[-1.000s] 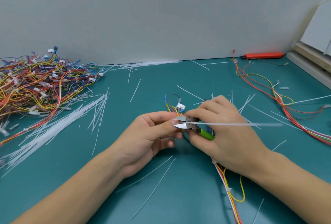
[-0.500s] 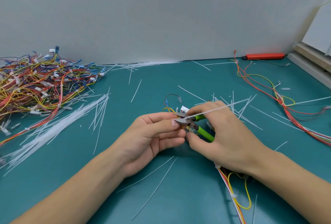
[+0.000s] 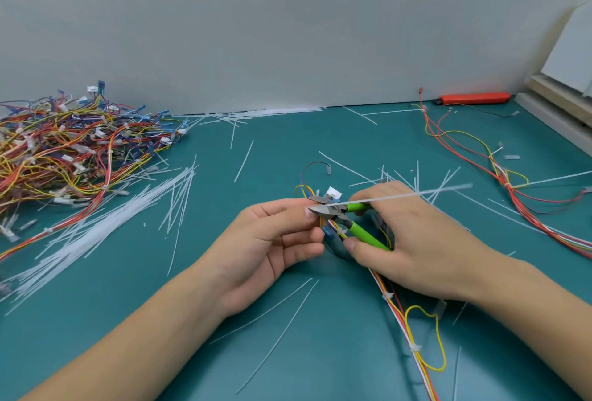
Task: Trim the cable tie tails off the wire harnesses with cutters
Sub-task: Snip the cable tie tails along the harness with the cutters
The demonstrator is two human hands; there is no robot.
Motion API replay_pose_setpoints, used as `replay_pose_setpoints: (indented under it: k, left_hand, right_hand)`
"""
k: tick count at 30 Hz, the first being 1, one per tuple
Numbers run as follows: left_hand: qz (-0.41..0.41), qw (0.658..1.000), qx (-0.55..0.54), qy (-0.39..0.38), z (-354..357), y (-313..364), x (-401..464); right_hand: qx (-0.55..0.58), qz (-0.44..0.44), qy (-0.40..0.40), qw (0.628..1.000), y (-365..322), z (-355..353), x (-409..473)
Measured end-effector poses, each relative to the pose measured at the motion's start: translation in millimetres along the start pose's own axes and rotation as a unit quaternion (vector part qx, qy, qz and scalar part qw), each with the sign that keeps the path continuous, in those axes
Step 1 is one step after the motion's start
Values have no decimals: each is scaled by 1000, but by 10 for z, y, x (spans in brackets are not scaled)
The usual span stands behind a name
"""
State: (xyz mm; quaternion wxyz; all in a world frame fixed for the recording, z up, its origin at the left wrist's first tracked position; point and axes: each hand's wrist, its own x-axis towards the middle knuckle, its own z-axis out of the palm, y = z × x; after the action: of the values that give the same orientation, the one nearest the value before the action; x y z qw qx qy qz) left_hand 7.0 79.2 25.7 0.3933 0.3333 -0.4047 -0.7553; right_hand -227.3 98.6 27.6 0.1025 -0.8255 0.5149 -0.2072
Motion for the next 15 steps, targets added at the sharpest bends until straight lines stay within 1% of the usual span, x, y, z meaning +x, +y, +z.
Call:
replay_pose_setpoints:
  k: [6, 11, 15]
  left_hand:
    - [-5, 1000, 0, -17, -25, 16, 11]
    - [-4, 998, 6, -55, -51, 0, 21]
    - [-2, 998, 8, -63, -63, 13, 27]
  right_hand:
    - [3, -1, 108, 994, -45, -3, 32]
    - [48, 0, 111, 993, -41, 86, 33]
    - [94, -12, 101, 990, -14, 126, 33]
